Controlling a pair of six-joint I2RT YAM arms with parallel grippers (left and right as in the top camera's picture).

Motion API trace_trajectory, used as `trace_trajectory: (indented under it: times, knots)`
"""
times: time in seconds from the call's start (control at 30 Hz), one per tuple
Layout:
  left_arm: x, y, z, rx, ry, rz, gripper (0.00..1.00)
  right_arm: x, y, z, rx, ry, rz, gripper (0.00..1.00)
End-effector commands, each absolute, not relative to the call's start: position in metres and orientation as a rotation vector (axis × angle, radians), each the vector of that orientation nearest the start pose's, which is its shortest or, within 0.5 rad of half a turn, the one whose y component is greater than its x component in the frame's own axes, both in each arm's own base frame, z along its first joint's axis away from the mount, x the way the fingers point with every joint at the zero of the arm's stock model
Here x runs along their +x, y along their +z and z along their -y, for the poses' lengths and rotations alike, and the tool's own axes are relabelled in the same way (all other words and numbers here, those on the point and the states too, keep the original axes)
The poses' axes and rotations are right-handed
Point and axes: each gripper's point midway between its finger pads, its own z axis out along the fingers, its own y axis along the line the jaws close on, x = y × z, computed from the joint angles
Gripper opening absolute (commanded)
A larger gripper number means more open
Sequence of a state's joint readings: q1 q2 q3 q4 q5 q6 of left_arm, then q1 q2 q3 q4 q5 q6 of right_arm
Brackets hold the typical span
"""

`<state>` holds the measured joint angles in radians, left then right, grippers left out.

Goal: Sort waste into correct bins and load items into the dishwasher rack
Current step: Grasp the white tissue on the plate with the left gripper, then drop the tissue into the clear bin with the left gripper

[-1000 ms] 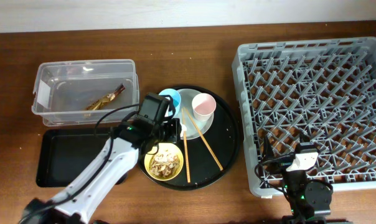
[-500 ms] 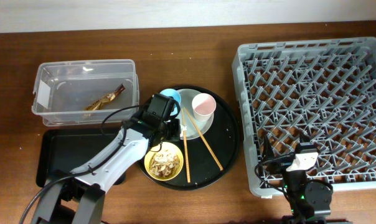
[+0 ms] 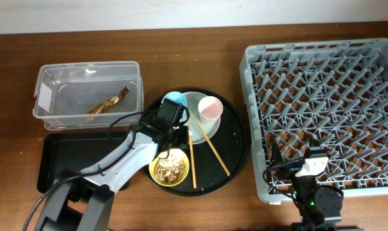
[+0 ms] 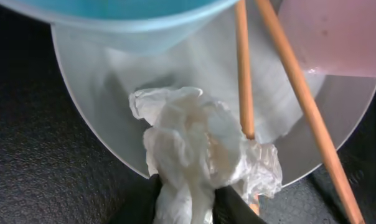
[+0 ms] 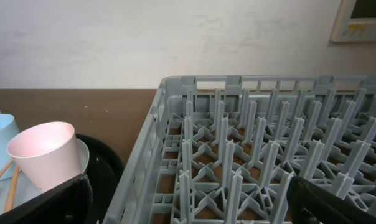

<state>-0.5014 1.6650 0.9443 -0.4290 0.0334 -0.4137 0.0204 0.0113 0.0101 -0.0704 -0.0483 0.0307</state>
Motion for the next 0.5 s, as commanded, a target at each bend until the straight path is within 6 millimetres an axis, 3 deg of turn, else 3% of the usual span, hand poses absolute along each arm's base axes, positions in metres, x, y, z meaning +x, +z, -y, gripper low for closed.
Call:
trace_trajectory:
  times: [0.0,0.07,0.1,0.23,0.37,0.47]
  knots:
    - [0.322,0.034,0.183,0.137,-0.293,-2.761,0.13,0.246,0.156,-0.013,-0.018,0.085,-1.647,0.98]
    - [0.324,0.042,0.184,0.137,-0.306,-2.738,0.01,0.246,0.156,-0.013,-0.017,0.085,-1.647,0.98]
    - [0.327,0.051,0.185,0.137,-0.317,-2.716,0.00,0.246,0.156,-0.013,-0.017,0.085,-1.647,0.98]
    - [0.332,0.126,0.183,0.120,-0.356,-2.567,0.00,0.246,0.156,-0.013,-0.017,0.085,-1.647,0.98]
    - [0.331,0.194,0.127,-0.020,-0.125,-2.421,0.00,0.246,0.156,-0.013,-0.018,0.085,-1.647,0.98]
    - [0.343,0.225,0.067,-0.221,0.034,-2.285,0.00,0.246,0.156,-0.013,-0.017,0.085,-1.647,0.98]
